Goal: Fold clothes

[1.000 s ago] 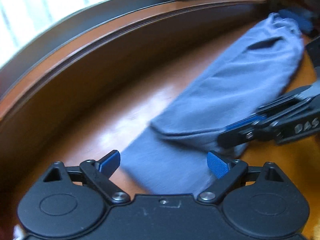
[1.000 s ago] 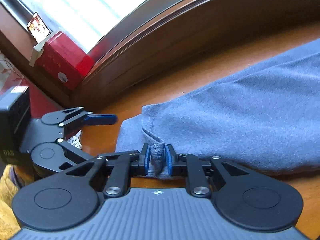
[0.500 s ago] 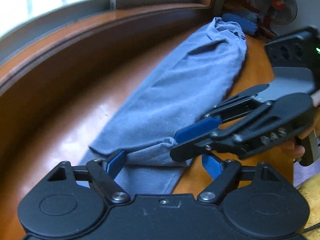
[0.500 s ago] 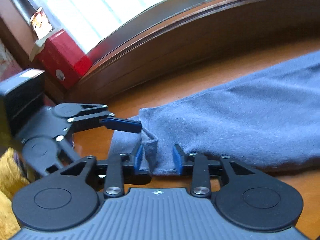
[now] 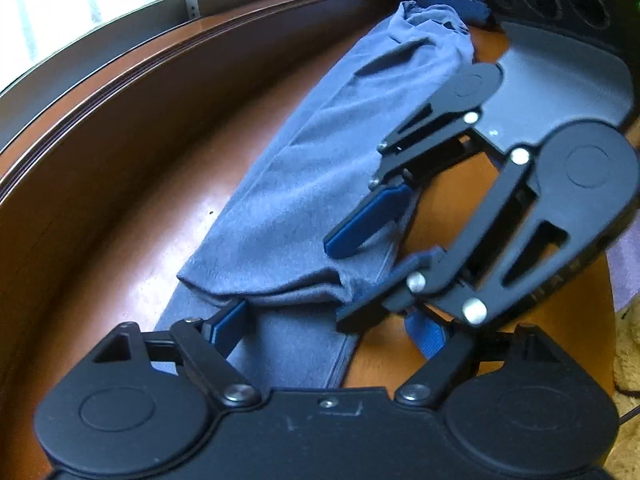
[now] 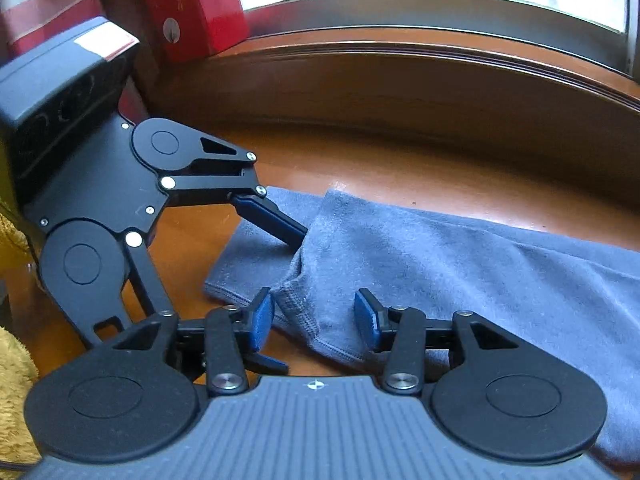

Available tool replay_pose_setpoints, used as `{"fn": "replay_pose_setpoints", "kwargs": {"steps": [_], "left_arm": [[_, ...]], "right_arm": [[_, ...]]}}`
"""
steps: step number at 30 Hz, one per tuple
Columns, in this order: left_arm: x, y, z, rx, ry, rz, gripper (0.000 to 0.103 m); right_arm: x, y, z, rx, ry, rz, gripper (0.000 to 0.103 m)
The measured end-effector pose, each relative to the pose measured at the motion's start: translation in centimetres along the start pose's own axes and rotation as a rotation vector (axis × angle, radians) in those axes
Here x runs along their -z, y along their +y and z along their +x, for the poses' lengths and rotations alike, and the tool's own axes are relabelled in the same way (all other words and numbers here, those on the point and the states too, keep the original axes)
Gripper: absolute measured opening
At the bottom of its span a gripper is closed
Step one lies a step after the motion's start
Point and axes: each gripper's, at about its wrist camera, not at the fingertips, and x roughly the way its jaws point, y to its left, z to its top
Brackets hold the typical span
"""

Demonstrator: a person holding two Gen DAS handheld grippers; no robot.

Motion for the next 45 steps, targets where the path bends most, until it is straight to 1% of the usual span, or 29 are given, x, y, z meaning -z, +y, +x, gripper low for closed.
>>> {"fn": "replay_pose_setpoints", "kwargs": {"steps": [2,3,4,5,6,11,14,17,18,20,22,24,26,27,28,31,33,34,36,38,40,43,44,45], "left_arm": [[0.1,0.1,-0.5,0.046,-0.016,-0.029,0.084],[0.3,0.1,-0.7,0.055,-0.026,-0.043,0.084],[0.4,0.1,-0.9,0.059,-0.035,-0.058,0.084],[0.7,0.2,-1.2,0.047,-0.038,-0.073,0.084],[0.9,0.3,-1.5,0.034,-0.041,-0.088,0.084],[2.5,0.8,-2.5,-0.027,-0.041,-0.158,0.086],[3.3,1.2,-2.9,-0.040,-0.038,-0.198,0.086],[4.0,1.8,-3.3,-0.048,-0.035,-0.225,0.086],[4.1,2.1,-3.5,-0.049,-0.036,-0.230,0.086],[4.0,2.0,-3.4,-0.052,-0.040,-0.233,0.088],[4.0,1.9,-3.3,-0.055,-0.042,-0.229,0.088],[4.0,1.8,-3.3,-0.057,-0.044,-0.226,0.088],[4.0,1.8,-3.4,-0.058,-0.047,-0.227,0.089],[4.0,1.8,-3.4,-0.058,-0.048,-0.227,0.089],[4.1,1.8,-3.4,-0.059,-0.050,-0.227,0.089],[4.2,1.8,-3.5,-0.060,-0.052,-0.229,0.089],[4.2,1.7,-3.5,-0.070,-0.047,-0.227,0.089],[4.3,1.7,-3.5,-0.075,-0.046,-0.228,0.089],[4.4,1.7,-3.6,-0.078,-0.047,-0.229,0.089],[4.4,1.7,-3.5,-0.078,-0.048,-0.229,0.089],[4.3,1.7,-3.4,-0.081,-0.048,-0.226,0.090],[4.3,1.4,-2.9,-0.092,-0.043,-0.205,0.093],[4.3,1.2,-2.8,-0.095,-0.041,-0.198,0.094],[4.3,1.1,-2.8,-0.097,-0.040,-0.193,0.095]], "right_arm": [[-0.4,-0.4,0.2,-0.003,0.015,0.019,0.036],[-0.7,-0.5,0.3,0.004,0.022,0.037,0.033],[-0.9,-0.7,0.4,0.011,0.029,0.055,0.024],[-1.1,-0.7,0.5,0.029,0.032,0.060,0.013],[-1.2,-0.6,0.6,0.048,0.035,0.065,0.013],[-1.2,-0.4,0.9,0.064,0.014,0.142,0.011],[-0.8,-0.6,0.8,0.070,-0.006,0.199,0.008],[-0.9,-1.3,0.4,0.099,-0.031,0.216,0.006],[-1.4,-1.5,-0.2,0.117,-0.047,0.212,0.006],[-3.0,-2.0,-1.6,0.138,-0.116,0.227,0.005],[-5.6,-1.3,-4.3,0.142,-0.240,0.222,0.005],[-8.1,1.1,-6.7,0.130,-0.356,0.115,0.005],[-9.1,3.6,-6.7,0.111,-0.369,-0.013,0.005],[-9.1,4.4,-5.6,0.079,-0.331,-0.055,0.005],[-8.6,5.0,-4.0,0.048,-0.273,-0.082,0.005],[-5.8,6.0,1.8,-0.033,-0.092,-0.132,0.005],[-3.9,7.0,4.6,-0.030,0.011,-0.191,0.005],[-3.2,7.5,5.3,-0.031,0.030,-0.215,0.005],[-2.8,7.8,5.4,-0.041,0.039,-0.225,0.005],[-3.3,7.6,4.8,-0.051,0.020,-0.198,0.005],[-4.3,7.9,3.1,-0.048,-0.050,-0.176,0.005],[-5.8,8.4,-0.1,-0.052,-0.202,-0.138,0.006],[-5.9,8.4,-0.6,-0.084,-0.230,-0.111,0.006],[-5.8,8.3,-0.4,-0.125,-0.221,-0.095,0.006]]}}
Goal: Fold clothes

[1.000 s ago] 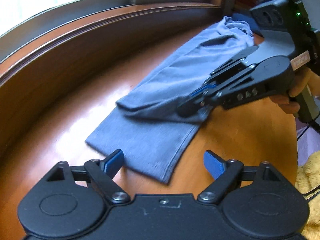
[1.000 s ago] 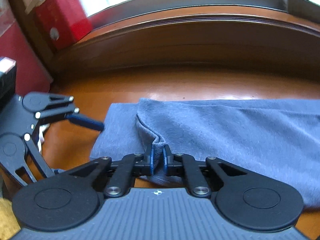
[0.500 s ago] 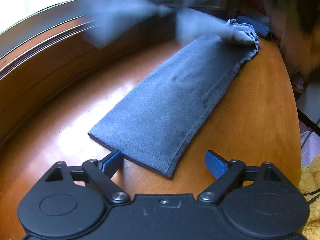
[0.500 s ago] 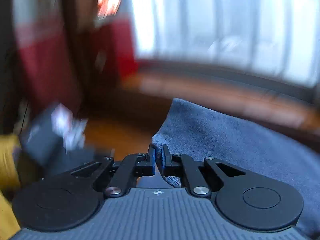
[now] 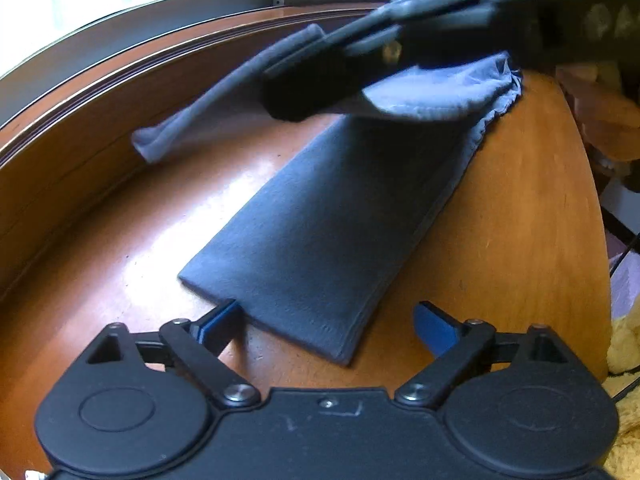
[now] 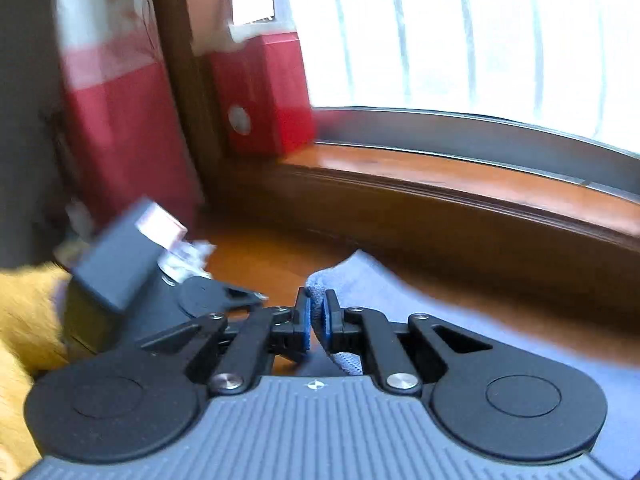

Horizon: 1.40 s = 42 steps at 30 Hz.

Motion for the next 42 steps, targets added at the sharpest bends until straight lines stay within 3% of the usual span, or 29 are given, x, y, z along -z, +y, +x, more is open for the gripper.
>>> {"fn": "replay_pose_setpoints", "kwargs": {"steps": [3,6,9,11,13,17,24,25,28,29,31,33,36,39,42], "left_arm": [[0.1,-0.3,0.2,-0.005,0.000,0.023,0.096],[0.1,-0.4,0.2,-0.021,0.012,0.045,0.097],[0.3,-0.2,-0.4,-0.075,0.031,0.018,0.097],[0.7,0.0,-0.8,-0.080,0.033,0.014,0.097],[1.2,0.2,-1.0,-0.073,0.041,0.008,0.097],[1.1,0.0,-1.5,-0.079,0.041,-0.014,0.097],[1.4,-0.9,-2.4,-0.109,0.044,-0.001,0.097],[1.4,-0.9,-2.8,-0.114,0.040,0.000,0.097],[0.8,-1.6,-3.2,-0.127,0.024,-0.001,0.098],[0.4,-2.0,-2.9,-0.134,0.021,-0.003,0.098],[0.1,-2.5,-2.7,-0.147,0.016,-0.008,0.098],[0.1,-2.7,-2.7,-0.160,0.012,-0.017,0.098],[0.5,-3.2,-3.8,-0.183,-0.002,-0.045,0.098],[0.2,-2.8,-4.2,-0.195,-0.021,-0.094,0.098],[-1.0,-2.8,-3.5,-0.159,-0.044,-0.141,0.098]], "right_arm": [[2.4,0.2,3.2,-0.065,0.130,0.012,0.006],[4.1,-0.9,5.4,-0.075,0.221,0.082,0.005],[1.3,-0.6,3.0,-0.043,0.067,0.117,0.006],[-0.6,0.9,0.9,-0.029,-0.051,0.058,0.006],[-0.3,2.1,1.7,-0.074,-0.036,0.027,0.006],[3.8,3.1,8.4,-0.132,0.225,-0.014,0.006],[4.2,4.1,9.5,-0.139,0.233,0.018,0.007],[4.2,4.5,9.6,-0.137,0.235,0.015,0.013],[4.5,5.8,10.8,-0.155,0.226,0.027,0.045],[4.5,6.3,11.0,-0.151,0.222,0.040,0.046],[4.4,7.2,11.1,-0.110,0.207,0.056,0.046],[3.5,5.0,10.9,-0.056,0.157,0.093,0.046],[3.5,4.7,8.4,0.040,0.098,0.178,0.061],[4.4,4.4,6.3,0.189,0.051,0.234,0.065],[6.0,3.0,2.5,0.350,0.037,0.304,0.065]]}}
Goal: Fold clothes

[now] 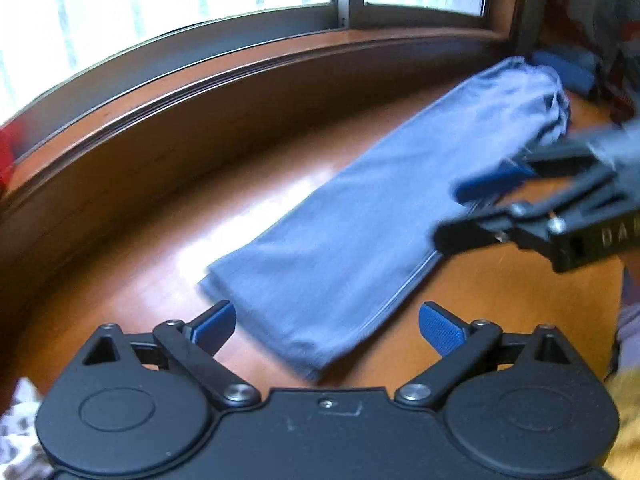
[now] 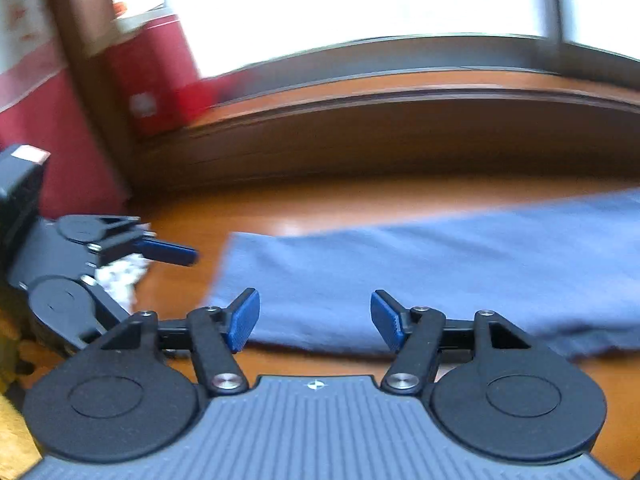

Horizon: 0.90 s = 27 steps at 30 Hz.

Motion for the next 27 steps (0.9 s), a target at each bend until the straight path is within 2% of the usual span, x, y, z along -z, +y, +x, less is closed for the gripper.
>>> {"fn": "replay_pose_setpoints", "kwargs": {"steps": [3,9,15,20,22,25,27], "left_arm": [[-1.4,-1.7,0.6,0.040,0.007,-0.020,0.098],[-3.7,-5.0,3.3,0.018,0.053,-0.007,0.098],[-6.2,-9.7,6.4,-0.019,0.066,-0.012,0.098],[-9.1,-16.0,8.9,-0.015,0.063,-0.046,0.098],[-10.2,-19.1,10.1,-0.022,0.053,-0.037,0.098],[-11.7,-23.1,11.5,-0.027,0.045,-0.041,0.098],[-12.6,-25.1,12.2,-0.020,0.056,-0.052,0.098]], "right_arm": [[1.6,-2.4,-2.8,0.145,-0.026,0.072,0.065],[4.3,-5.4,-6.6,0.271,-0.097,0.191,0.065],[5.8,-13.2,-11.1,0.392,-0.133,0.188,0.065],[6.5,-20.4,-15.2,0.450,-0.171,0.181,0.062],[6.6,-24.2,-16.9,0.476,-0.151,0.166,0.057],[5.6,-29.2,-17.9,0.542,-0.121,0.170,0.054],[4.6,-32.0,-18.3,0.564,-0.130,0.243,0.053]]}}
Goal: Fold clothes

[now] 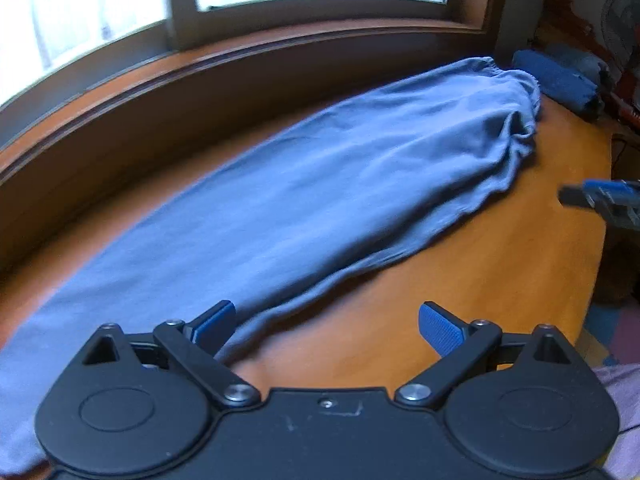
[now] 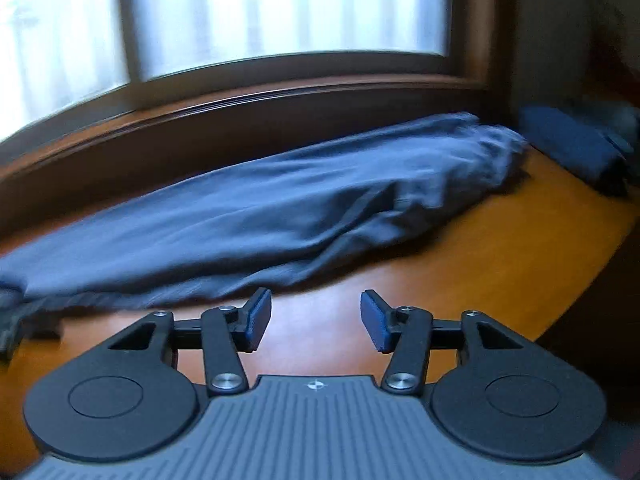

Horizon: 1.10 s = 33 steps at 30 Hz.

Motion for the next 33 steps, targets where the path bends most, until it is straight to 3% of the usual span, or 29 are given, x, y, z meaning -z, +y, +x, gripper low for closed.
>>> {"fn": "replay_pose_setpoints", "kwargs": {"steps": [4,7,10,19,23,24,26,30,33], "left_arm": [[-1.7,-1.7,0.9,-0.010,0.000,0.033,0.098],[-3.7,-1.5,2.3,-0.024,-0.010,0.057,0.098],[-6.1,-1.0,4.3,-0.008,-0.020,0.047,0.098],[-11.0,-2.1,9.4,0.063,-0.013,0.056,0.098],[-12.2,-3.1,11.2,0.053,-0.014,0.063,0.098],[-12.5,-3.2,11.6,0.049,-0.014,0.053,0.098],[-13.1,-3.1,12.6,0.043,-0.008,0.020,0.098],[-13.0,-2.5,14.5,-0.053,0.012,-0.017,0.098],[-11.9,-1.9,14.8,-0.067,0.016,-0.031,0.100]], "right_arm": [[-2.7,-3.6,3.2,0.041,-0.012,0.168,0.051],[-3.4,-4.0,5.8,0.102,-0.031,0.173,0.039],[-3.8,-3.6,7.4,0.134,-0.033,0.183,0.038],[-4.0,-6.0,10.0,0.160,-0.001,0.255,0.038],[-4.2,-7.5,10.9,0.105,0.033,0.270,0.028],[-4.3,-7.6,10.9,0.099,0.035,0.262,0.025],[-4.6,-7.7,10.8,0.096,0.044,0.220,0.007],[-5.1,-7.4,6.8,0.151,0.034,-0.044,0.005],[-3.3,-9.1,5.9,0.184,0.106,-0.184,0.005]]}}
